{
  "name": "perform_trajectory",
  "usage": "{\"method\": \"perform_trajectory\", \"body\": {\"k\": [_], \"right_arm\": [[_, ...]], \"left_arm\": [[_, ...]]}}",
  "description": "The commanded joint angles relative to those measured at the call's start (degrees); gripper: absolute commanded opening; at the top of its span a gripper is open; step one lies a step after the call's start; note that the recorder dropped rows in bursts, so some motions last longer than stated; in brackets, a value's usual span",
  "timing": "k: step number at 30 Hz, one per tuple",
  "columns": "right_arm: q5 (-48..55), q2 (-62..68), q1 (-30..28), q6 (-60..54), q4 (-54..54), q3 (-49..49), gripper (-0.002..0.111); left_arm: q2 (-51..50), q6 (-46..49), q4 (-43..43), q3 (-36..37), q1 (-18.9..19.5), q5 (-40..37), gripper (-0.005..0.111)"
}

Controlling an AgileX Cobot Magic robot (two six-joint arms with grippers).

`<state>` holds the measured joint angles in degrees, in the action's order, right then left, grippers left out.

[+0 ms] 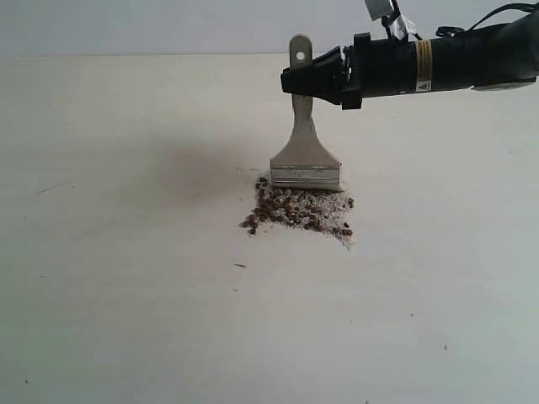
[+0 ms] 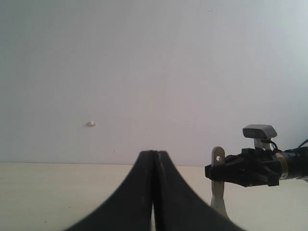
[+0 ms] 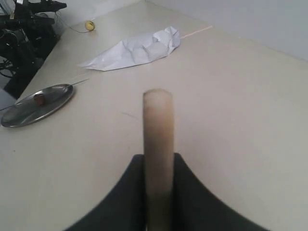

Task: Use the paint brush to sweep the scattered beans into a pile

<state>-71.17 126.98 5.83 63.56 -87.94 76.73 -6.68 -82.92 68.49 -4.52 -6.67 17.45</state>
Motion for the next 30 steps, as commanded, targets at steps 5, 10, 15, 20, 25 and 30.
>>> {"method": "perform_trajectory", "body": {"k": [5, 10, 15, 20, 25, 30], "right_arm": [[1.21, -0.83, -0.15, -2.09, -3.56, -0.14, 0.0], [1.21, -4.41, -0.27, -5.43, 1.0, -0.14, 0.0], [1.21, -10.73, -0.27, -3.9, 1.43, -0.51, 0.0], [6.81, -19.95, -0.16, -1.28, 11.47, -8.44, 0.0], [8.55, -31.69, 7.72, -24.08, 53.92, -35.58, 0.0], [8.09, -33.01, 31.98, -44.97, 104.78, -44.86, 0.0]], "left_arm": [[0.2, -0.1, -0.08, 0.17, 0.02, 0.2, 0.0], [0.2, -0.1, -0.08, 0.17, 0.02, 0.2, 0.0], [0.2, -0.1, -0.08, 0.17, 0.02, 0.2, 0.0], [0.2, -0.1, -0.08, 0.17, 0.02, 0.2, 0.0], [0.2, -0.1, -0.08, 0.17, 0.02, 0.2, 0.0], [0.2, -0.1, -0.08, 0.17, 0.02, 0.2, 0.0]]}}
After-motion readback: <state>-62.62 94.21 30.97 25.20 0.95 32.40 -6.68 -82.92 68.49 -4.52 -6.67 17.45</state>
